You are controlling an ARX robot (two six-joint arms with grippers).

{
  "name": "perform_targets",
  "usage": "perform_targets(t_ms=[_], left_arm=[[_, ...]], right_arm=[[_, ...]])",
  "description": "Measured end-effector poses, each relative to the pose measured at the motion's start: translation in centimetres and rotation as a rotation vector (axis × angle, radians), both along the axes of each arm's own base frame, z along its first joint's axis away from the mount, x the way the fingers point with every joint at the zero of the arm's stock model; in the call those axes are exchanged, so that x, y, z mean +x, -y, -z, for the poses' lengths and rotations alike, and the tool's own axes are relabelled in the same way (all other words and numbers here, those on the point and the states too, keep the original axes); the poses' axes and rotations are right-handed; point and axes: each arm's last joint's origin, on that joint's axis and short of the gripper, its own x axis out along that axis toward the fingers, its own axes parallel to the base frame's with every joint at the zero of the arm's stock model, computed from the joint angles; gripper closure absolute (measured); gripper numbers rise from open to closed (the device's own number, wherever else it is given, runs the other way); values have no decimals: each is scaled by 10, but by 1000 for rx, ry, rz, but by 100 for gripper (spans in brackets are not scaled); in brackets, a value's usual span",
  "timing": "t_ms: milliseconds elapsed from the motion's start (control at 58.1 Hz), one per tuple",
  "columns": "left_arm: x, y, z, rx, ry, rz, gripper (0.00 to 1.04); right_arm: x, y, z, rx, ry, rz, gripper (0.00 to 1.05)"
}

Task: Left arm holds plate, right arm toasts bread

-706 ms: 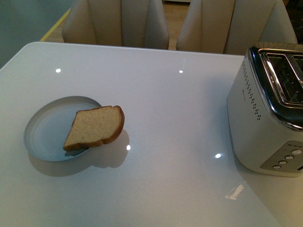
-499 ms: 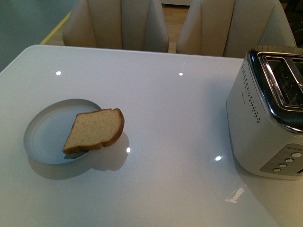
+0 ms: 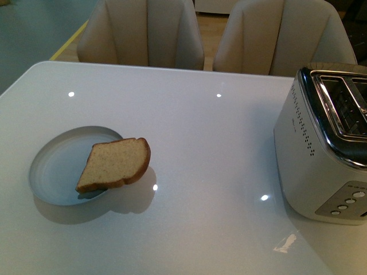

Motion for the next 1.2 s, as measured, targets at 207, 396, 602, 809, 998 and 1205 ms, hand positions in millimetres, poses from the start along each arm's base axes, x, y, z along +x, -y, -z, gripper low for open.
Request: perform_targets(t_ms=[207,396,602,809,998,1205], left_arm=[[17,-1,2,-262,-290,-151,7],[67,-16,-6,-310,-250,-131,7],[154,-31,17,-309,-338,-118,7],[211,-37,77,-331,-525,-125,7],[231,-41,125,-334,-652,-147,7],[242,-41,155,-337,-746,-152,7]], right_arm=[[0,0,0,0,0,0,9],[0,0,0,0,0,0,9],[0,0,0,0,0,0,9],[0,0,0,0,0,0,9],[0,0,0,0,0,0,9],[0,0,0,0,0,0,9]])
